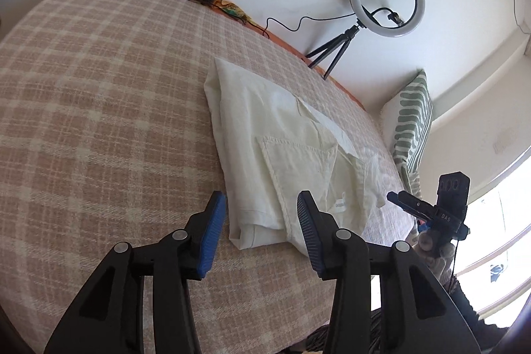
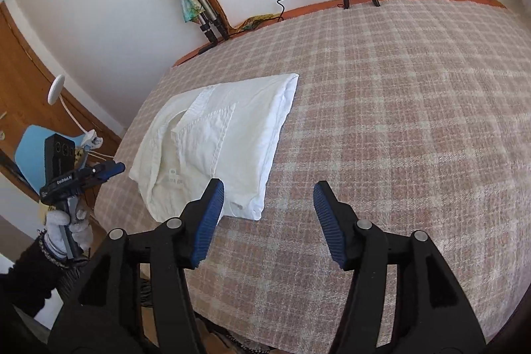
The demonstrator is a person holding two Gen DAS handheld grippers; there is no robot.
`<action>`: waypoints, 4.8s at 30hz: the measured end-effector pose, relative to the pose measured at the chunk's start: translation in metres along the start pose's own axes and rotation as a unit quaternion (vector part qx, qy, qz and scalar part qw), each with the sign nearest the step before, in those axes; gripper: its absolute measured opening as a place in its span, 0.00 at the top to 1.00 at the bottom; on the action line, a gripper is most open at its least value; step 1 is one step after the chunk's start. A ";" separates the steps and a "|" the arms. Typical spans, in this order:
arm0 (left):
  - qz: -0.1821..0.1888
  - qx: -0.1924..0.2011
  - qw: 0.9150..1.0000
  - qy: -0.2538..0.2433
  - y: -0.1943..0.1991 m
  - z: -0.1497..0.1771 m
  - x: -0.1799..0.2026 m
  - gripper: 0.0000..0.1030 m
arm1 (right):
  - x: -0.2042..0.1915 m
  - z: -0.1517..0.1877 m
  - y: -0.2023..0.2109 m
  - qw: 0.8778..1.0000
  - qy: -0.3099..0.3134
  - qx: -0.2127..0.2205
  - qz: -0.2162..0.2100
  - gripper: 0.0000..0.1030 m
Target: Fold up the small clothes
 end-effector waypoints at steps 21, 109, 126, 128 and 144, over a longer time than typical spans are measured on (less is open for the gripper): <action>0.018 -0.037 0.999 0.026 -0.011 0.012 0.001 0.97 | -0.032 -0.004 -0.038 0.996 0.004 -0.035 -0.077 0.93; -0.045 0.058 0.997 0.017 -0.046 -0.109 -0.016 0.50 | 0.003 -0.078 -0.088 0.995 0.032 -0.053 0.085 0.37; 0.001 -0.006 0.992 0.123 -0.079 -0.093 -0.033 0.48 | 0.030 0.005 -0.079 0.990 -0.118 -0.054 -0.057 0.34; 0.000 -0.007 0.993 0.118 -0.084 -0.096 -0.029 0.48 | 0.027 0.005 -0.082 0.988 -0.127 -0.053 -0.075 0.34; -0.039 0.004 0.998 0.051 -0.102 -0.101 -0.012 0.68 | -0.006 -0.002 -0.115 0.990 -0.096 -0.068 -0.079 0.78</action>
Point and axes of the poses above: each gripper's, at about its wrist camera, not at the fingertips, and y roughly against the way its jaws point, x to its right, z to its underside, the point moved 8 cm from there along -y, roughly the way its jaws point, and after that the axes turned 12 degrees about y, right-handed, at the moved point
